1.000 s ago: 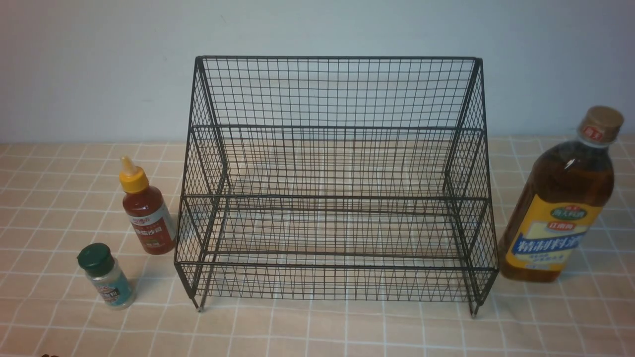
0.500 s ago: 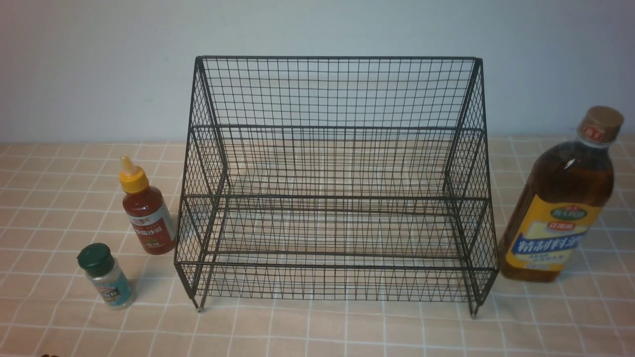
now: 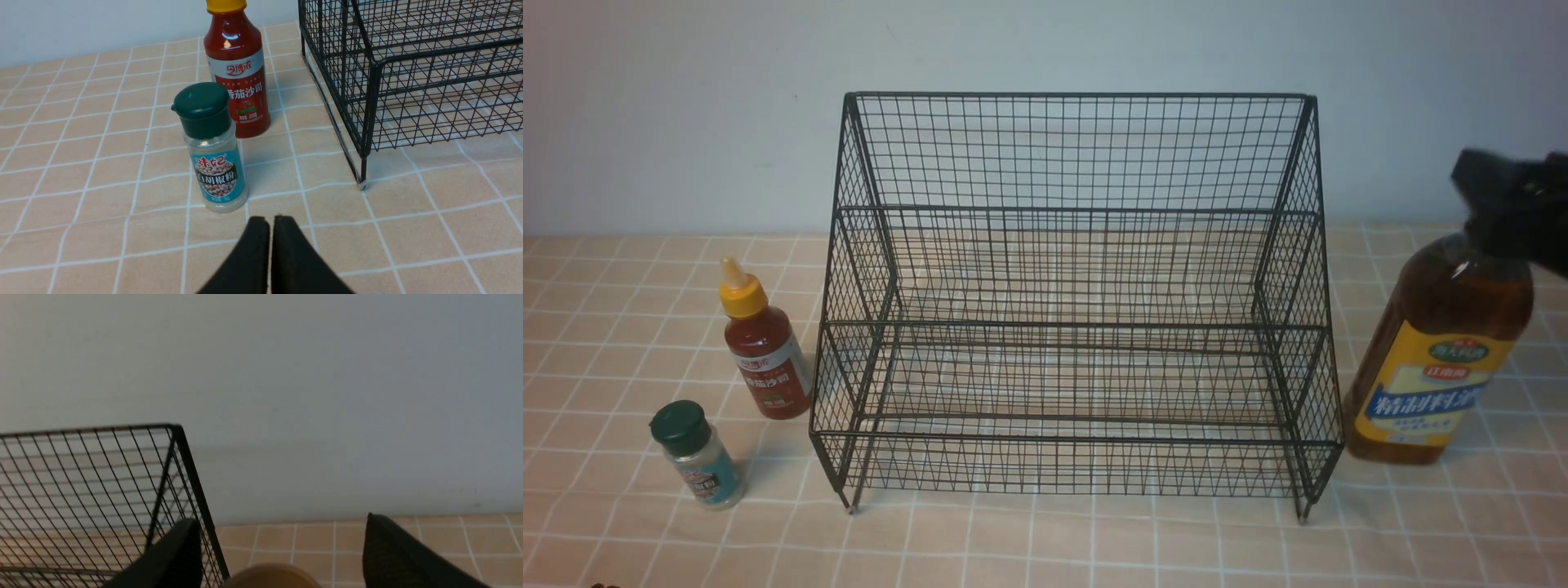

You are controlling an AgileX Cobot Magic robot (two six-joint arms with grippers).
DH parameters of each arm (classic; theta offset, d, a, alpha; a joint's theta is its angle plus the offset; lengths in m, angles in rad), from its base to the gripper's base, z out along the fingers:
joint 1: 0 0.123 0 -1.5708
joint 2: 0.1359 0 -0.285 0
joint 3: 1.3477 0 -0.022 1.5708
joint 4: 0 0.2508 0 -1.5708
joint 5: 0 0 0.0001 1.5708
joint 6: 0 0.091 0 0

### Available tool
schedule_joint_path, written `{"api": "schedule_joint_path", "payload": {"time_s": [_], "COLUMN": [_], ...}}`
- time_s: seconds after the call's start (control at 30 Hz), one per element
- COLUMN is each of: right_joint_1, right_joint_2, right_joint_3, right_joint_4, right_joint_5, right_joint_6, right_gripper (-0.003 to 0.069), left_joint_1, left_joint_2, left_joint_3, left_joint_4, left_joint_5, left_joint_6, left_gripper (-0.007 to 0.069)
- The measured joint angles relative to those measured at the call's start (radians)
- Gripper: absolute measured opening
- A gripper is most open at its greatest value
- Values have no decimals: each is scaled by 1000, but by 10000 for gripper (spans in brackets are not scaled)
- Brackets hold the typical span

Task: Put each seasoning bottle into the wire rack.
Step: Use the right arm to grab the condiment bottle closest to it, then use the right arm to put the condiment bottle back on the shelf

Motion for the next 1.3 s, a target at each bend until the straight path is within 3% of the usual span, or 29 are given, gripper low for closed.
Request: {"api": "schedule_joint_path", "payload": {"time_s": [0.07,0.2,0.37,0.63,0.8,1.3], "right_joint_1": [0,-1,-2,0,0,179], "right_joint_2": [45,55,40,-96,-158,-115], "right_joint_3": [0,-1,-9,-218,-398,-704], "right_joint_4": [-1,-44,-105,-143,-150,-136], "right_joint_5": [0,-21,-4,325,426,468], "right_joint_6": [0,-22,-23,-2,-2,3], "right_gripper": [451,312,312,311,311,310], "left_joint_1": [0,0,0,0,0,0], "left_joint_2": [0,0,0,0,0,0], "left_joint_3": [0,0,0,0,0,0], "left_joint_4": [0,0,0,0,0,0], "left_joint_5": [0,0,0,0,0,0], "left_joint_6": [0,0,0,0,0,0], "left_gripper": [-7,-7,-7,-7,-7,-7]}}
